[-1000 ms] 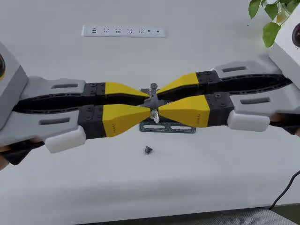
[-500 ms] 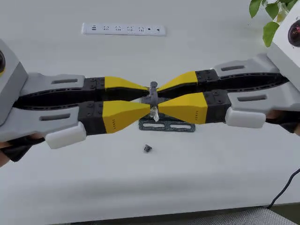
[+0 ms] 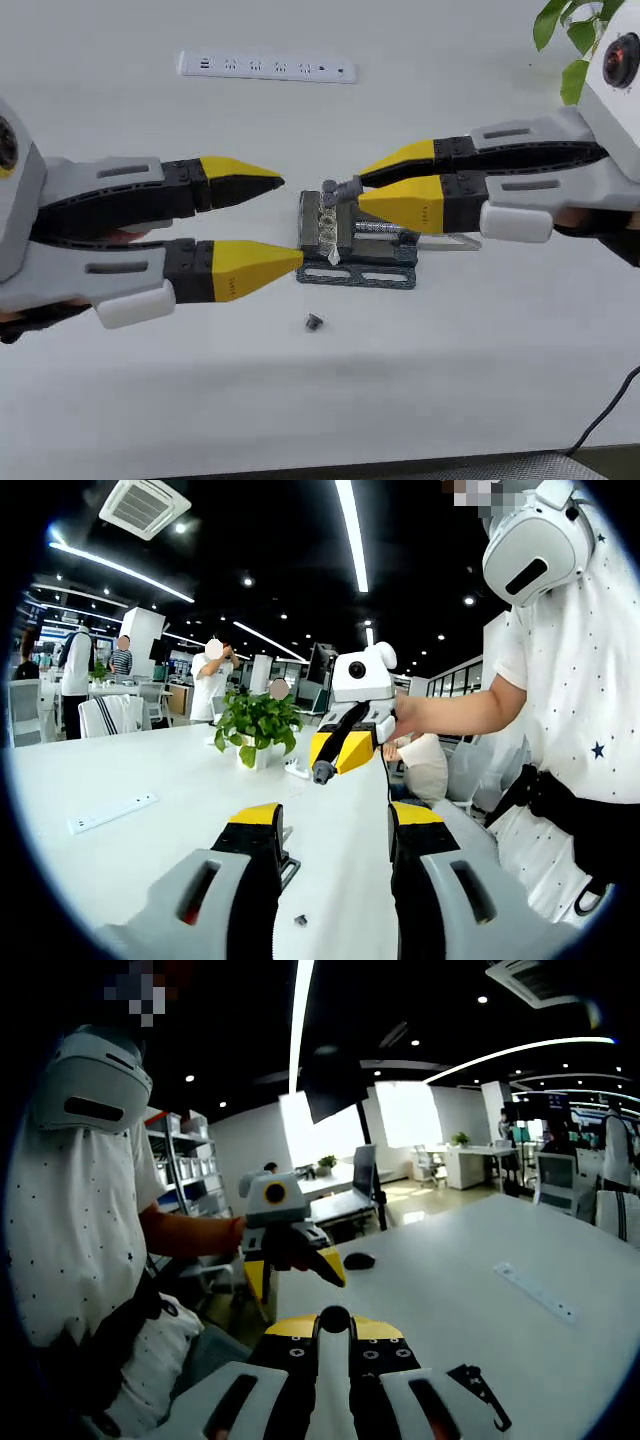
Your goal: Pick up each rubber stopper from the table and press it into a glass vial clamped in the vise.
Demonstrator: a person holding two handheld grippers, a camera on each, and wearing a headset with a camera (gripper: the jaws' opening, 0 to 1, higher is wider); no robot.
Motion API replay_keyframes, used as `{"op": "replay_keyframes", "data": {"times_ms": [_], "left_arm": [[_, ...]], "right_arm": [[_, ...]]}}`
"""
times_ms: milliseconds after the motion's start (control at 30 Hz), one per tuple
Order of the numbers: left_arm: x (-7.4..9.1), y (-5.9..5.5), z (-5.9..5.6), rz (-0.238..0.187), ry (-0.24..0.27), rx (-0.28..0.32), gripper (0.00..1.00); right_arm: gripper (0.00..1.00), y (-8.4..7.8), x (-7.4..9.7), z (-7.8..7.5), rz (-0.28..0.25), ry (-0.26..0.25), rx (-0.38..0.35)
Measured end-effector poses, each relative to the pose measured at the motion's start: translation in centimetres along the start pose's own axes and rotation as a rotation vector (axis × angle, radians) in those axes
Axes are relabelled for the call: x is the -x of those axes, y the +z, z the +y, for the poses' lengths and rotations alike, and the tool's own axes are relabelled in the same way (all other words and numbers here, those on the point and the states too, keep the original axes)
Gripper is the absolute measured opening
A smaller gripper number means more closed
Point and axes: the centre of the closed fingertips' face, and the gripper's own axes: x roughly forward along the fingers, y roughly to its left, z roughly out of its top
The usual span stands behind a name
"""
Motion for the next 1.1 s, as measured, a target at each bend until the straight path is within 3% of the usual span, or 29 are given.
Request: {"op": "replay_keyframes", "data": {"times_ms": [100,200,267,467,567,733,867,1100], "left_arm": [[0.1,-1.2,0.5,0.043,0.028,-0.014,0.47],[0.3,-2.6,1.3,0.094,0.059,-0.040,0.55],[0.3,-3.1,1.4,0.102,0.065,-0.040,0.60],[0.5,-5.8,2.5,0.196,0.109,-0.074,0.71],[0.7,-6.6,2.9,0.217,0.124,-0.093,0.72],[0.9,-7.9,3.8,0.253,0.158,-0.101,0.82],[1.0,-8.9,4.3,0.276,0.175,-0.101,0.87],[0.9,-9.4,4.7,0.272,0.190,-0.107,0.99]], "right_arm": [[0.06,-0.7,-0.2,-1.5,0.062,-0.040,-0.004],[0.06,-1.8,-0.4,-3.5,0.164,-0.093,0.017],[0.06,-2.3,-0.7,-4.4,0.209,-0.107,0.030],[0.06,-4.8,-1.8,-7.6,0.409,-0.160,0.135],[0.06,-5.6,-2.6,-8.6,0.456,-0.166,0.146],[0.06,-7.7,-3.7,-10.5,0.562,-0.169,0.176],[0.06,-9.2,-4.5,-11.5,0.616,-0.155,0.186],[0.06,-11.5,-5.2,-12.8,0.695,-0.152,0.190]]}}
